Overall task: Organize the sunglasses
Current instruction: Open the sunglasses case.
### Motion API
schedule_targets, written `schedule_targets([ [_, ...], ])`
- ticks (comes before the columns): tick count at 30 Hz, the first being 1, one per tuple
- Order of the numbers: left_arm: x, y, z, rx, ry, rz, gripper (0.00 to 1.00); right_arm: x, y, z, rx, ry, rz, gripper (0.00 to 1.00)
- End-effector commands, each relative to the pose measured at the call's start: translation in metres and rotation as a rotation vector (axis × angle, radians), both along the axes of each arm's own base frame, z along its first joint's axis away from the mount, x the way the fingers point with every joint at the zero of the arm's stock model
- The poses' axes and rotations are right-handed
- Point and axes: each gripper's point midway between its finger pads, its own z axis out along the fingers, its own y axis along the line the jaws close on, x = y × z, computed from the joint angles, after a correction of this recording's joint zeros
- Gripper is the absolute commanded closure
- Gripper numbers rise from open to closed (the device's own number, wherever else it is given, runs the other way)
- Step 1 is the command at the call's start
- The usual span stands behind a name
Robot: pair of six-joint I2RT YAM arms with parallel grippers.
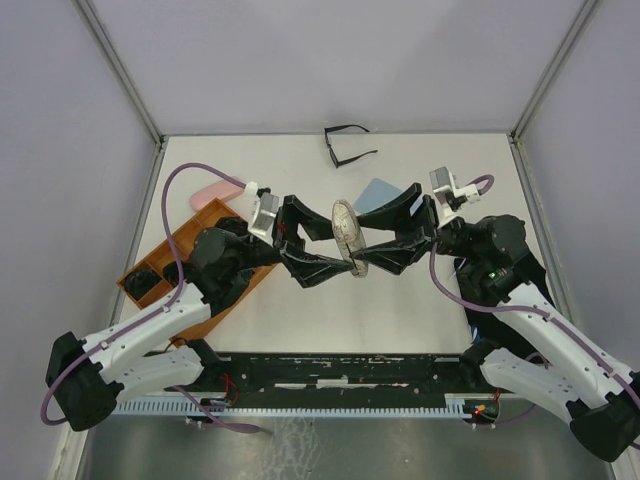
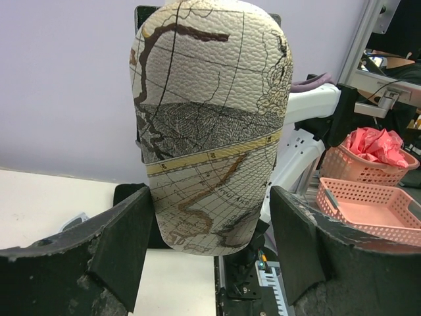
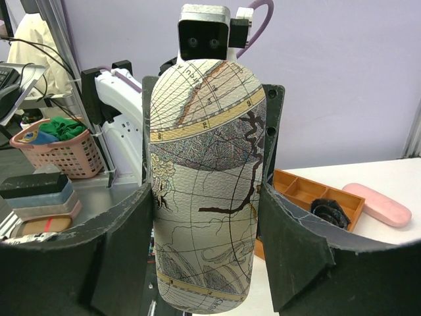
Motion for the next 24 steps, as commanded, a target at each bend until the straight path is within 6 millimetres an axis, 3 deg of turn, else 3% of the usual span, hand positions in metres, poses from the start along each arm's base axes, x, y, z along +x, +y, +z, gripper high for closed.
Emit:
schedule_targets([
  [1, -0.008, 0.003, 0.027, -0.054, -0.082, -0.01, 0.24, -0.005, -0.005, 0.02, 0.05, -0.06, -0.016, 1.0],
  [12, -0.012, -0.001, 0.031, -0.058, -0.089, -0.031, 0.33, -0.004, -0.004, 0.018, 0.043, -0.054, -0.017, 1.0],
  [16, -0.012, -0.002, 0.029, -0.051, -0.09, -0.04, 0.53, -0.001, -0.005, 0.015, 0.037, -0.044, -0.035, 1.0],
  [18, -0.011, -0.002, 0.029, -0.05, -0.083, -0.035, 0.76, 0.005, -0.005, 0.012, 0.022, -0.029, -0.066, 1.0],
  [19, -0.01, -0.002, 0.029, -0.049, -0.078, -0.028, 0.83, 0.007, -0.005, 0.009, 0.009, -0.023, -0.081, 1.0],
  [22, -0.004, -0.001, 0.028, -0.042, -0.067, 0.014, 0.96, 0.02, -0.007, 0.0, -0.028, 0.006, -0.156, 1.0],
  [24, 0.002, 0.001, 0.027, -0.034, -0.054, 0.059, 0.97, 0.032, -0.01, -0.01, -0.071, 0.035, -0.227, 1.0],
])
